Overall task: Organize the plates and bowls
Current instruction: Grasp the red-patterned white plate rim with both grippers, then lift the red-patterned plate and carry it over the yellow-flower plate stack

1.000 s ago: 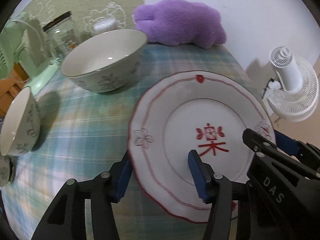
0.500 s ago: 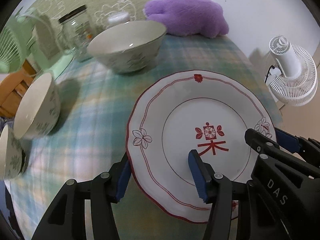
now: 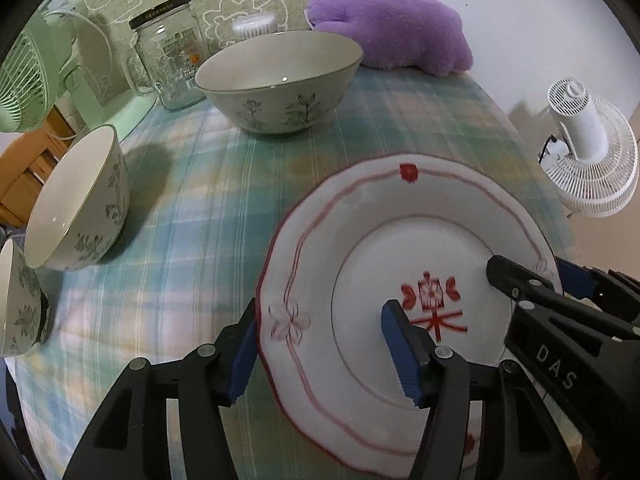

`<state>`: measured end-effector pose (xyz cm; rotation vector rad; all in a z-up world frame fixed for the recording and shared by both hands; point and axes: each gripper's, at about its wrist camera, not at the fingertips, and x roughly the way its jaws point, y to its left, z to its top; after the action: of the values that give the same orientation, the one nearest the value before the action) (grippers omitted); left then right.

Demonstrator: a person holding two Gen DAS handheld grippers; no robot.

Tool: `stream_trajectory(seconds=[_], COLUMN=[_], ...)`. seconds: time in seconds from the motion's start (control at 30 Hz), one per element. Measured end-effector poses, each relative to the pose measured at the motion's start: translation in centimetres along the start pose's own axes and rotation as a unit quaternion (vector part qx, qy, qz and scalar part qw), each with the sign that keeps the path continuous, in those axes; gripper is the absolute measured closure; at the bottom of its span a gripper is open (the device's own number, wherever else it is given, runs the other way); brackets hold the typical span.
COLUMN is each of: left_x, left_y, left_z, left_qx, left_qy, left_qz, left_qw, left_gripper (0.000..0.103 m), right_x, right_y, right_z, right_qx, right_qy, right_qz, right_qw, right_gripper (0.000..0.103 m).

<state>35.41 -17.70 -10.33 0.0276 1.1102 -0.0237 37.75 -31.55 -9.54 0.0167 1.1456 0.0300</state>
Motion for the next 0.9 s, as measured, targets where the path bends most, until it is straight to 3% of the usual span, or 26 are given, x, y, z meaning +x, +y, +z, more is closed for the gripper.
stream_trajectory(seconds=[0.4, 0.9], left_x=[-1.0, -8.6], left_y=[0.6, 2.0], left_z=[0.6, -1.0], left_qx=[-0.006, 0.0], left_qy=[-0.009, -0.05], left_qz=[-0.001, -0.022], left_qw=[0.9999, 0.9985], left_gripper=[0.043, 0.044], right_x=[-0.4, -8.4], right_y=[0.7, 2.2], right_z=[1.0, -0.7], right_qx=[-0.011, 0.002], right_qy=[-0.01, -0.053], right_qz=[-0.009, -0.027], right_qw=[1.0, 0.998], right_gripper=[0.059, 0.059])
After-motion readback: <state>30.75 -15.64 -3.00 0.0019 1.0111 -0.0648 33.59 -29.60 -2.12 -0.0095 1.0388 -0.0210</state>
